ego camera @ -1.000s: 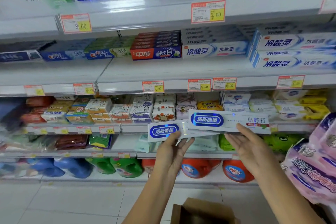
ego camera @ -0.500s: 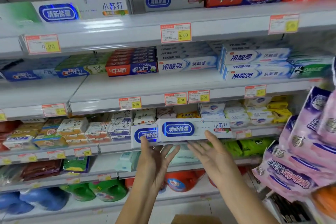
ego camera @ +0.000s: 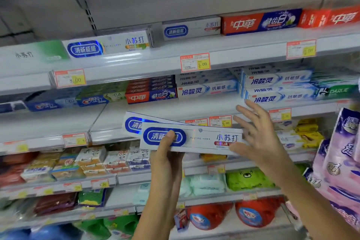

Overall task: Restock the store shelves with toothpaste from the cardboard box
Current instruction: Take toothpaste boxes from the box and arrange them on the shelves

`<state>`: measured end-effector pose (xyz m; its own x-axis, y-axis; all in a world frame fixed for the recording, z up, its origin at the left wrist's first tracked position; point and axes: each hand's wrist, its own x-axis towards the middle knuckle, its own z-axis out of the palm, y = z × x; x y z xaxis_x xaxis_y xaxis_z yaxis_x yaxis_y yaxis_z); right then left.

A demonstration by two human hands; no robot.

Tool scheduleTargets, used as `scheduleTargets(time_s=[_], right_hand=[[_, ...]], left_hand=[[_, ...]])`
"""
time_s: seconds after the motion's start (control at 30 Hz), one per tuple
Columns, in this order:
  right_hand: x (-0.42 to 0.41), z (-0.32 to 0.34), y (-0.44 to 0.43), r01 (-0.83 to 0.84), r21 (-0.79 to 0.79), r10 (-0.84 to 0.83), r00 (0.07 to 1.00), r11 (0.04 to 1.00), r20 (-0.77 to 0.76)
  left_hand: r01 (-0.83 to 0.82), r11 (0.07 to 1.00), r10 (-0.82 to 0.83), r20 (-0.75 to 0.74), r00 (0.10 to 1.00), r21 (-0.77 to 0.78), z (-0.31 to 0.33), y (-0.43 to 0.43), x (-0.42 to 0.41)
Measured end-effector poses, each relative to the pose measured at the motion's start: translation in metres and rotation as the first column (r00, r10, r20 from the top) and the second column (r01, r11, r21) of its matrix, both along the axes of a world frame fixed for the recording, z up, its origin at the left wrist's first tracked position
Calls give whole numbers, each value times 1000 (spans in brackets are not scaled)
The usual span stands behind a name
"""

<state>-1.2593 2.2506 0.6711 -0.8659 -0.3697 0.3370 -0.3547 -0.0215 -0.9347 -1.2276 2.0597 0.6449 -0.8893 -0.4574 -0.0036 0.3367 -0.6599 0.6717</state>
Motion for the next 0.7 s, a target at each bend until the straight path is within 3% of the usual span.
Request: scheduleTargets(time_s=[0.07, 0.1, 0.2, 0.37, 0.47, 0.6, 0.7], right_hand=[[0, 29, 0, 14, 400, 96, 963, 916, -253], [1, 39, -4, 87, 507, 125, 921, 857, -368], [-1, 56, -14, 211, 494, 109, 833, 843, -542], [-2, 68, -39, 266, 378, -20, 840, 887, -542], [-4, 98, -42, 186, 509, 83, 884, 841, -460], [-23, 156, -39, 149, 720, 204, 903, 678, -379], [-48, 195, -37, 164, 689, 146, 918, 706, -369]], left_hand=[[-38, 999, 36, -84, 996, -26, 17, 6, 6], [-50, 998, 46, -115, 992, -28, 26, 9, 9], [-65, 997, 57, -203, 978, -36, 46, 14, 11], [26, 968, -86, -234, 968, -249, 71, 16, -2], [27, 961, -113, -300, 947, -276, 87, 13, -12], [87, 952, -185, -328, 926, -293, 119, 11, -31], [134, 904, -238, -218, 946, -405, 149, 6, -57]])
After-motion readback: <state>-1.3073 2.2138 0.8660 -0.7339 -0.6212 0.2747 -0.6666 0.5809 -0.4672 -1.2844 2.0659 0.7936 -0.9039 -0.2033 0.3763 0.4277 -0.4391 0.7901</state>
